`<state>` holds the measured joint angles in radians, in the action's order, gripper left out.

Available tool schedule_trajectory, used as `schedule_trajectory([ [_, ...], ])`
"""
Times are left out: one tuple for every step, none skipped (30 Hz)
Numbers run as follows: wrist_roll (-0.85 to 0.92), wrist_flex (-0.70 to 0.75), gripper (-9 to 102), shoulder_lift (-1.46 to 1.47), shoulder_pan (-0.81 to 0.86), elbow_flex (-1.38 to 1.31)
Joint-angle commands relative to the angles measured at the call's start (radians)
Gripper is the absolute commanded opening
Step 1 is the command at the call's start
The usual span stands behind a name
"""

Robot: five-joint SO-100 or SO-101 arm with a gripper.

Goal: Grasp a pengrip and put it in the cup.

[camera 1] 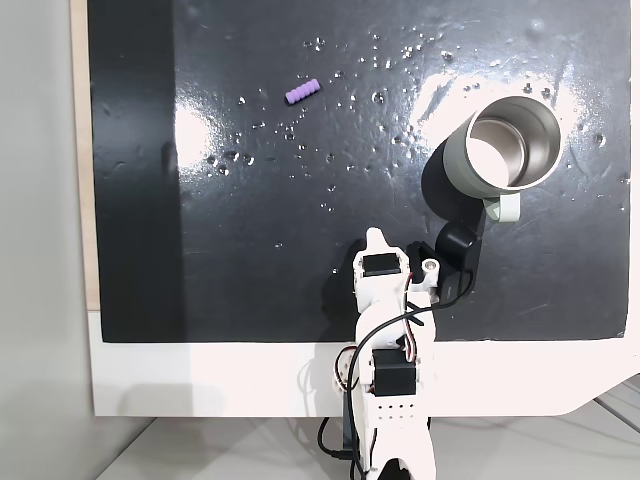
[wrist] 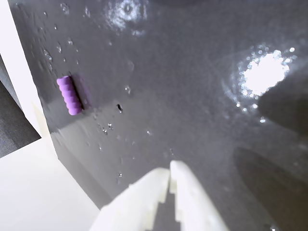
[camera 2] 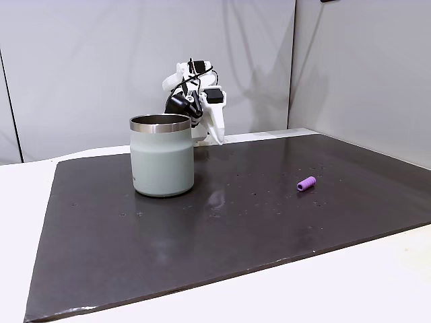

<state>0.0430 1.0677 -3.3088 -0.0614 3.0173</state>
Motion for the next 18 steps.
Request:
schedule_trajectory([
  [0.002, -0.032, 0, -0.008, -0.006, -0.006],
  [0.003, -0.032, 0, -0.008, -0.006, -0.006],
  [0.003, -0.032, 0, -0.008, -0.006, -0.006],
  [0.005, -0.032, 0, -0.008, -0.006, -0.006],
  [0.005, -0.032, 0, -0.008, -0.006, -0.006],
  [0.005, -0.032, 0, -0.008, -0.006, -0.006],
  [0.005, -0.032, 0, -0.008, -0.006, -0.006],
  [0.005, -0.032, 0, -0.008, -0.006, -0.006],
  [0.003, -0.032, 0, -0.008, -0.006, -0.006],
  [0.002, -0.032, 0, -0.008, -0.006, -0.006],
  [0.002, -0.032, 0, -0.008, -0.006, -0.006],
  [0.003, -0.032, 0, -0.008, -0.006, -0.006],
  [0.014, -0.034, 0, -0.008, -0.006, -0.006],
  [0.037, -0.044, 0, -0.008, -0.009, -0.006],
  [0.06, -0.067, 0, -0.008, -0.011, -0.003],
  [0.077, -0.084, 0, -0.008, -0.012, -0.012],
  [0.086, -0.087, 0, -0.008, -0.018, -0.035],
  [0.089, -0.084, 0, -0.008, -0.029, -0.064],
])
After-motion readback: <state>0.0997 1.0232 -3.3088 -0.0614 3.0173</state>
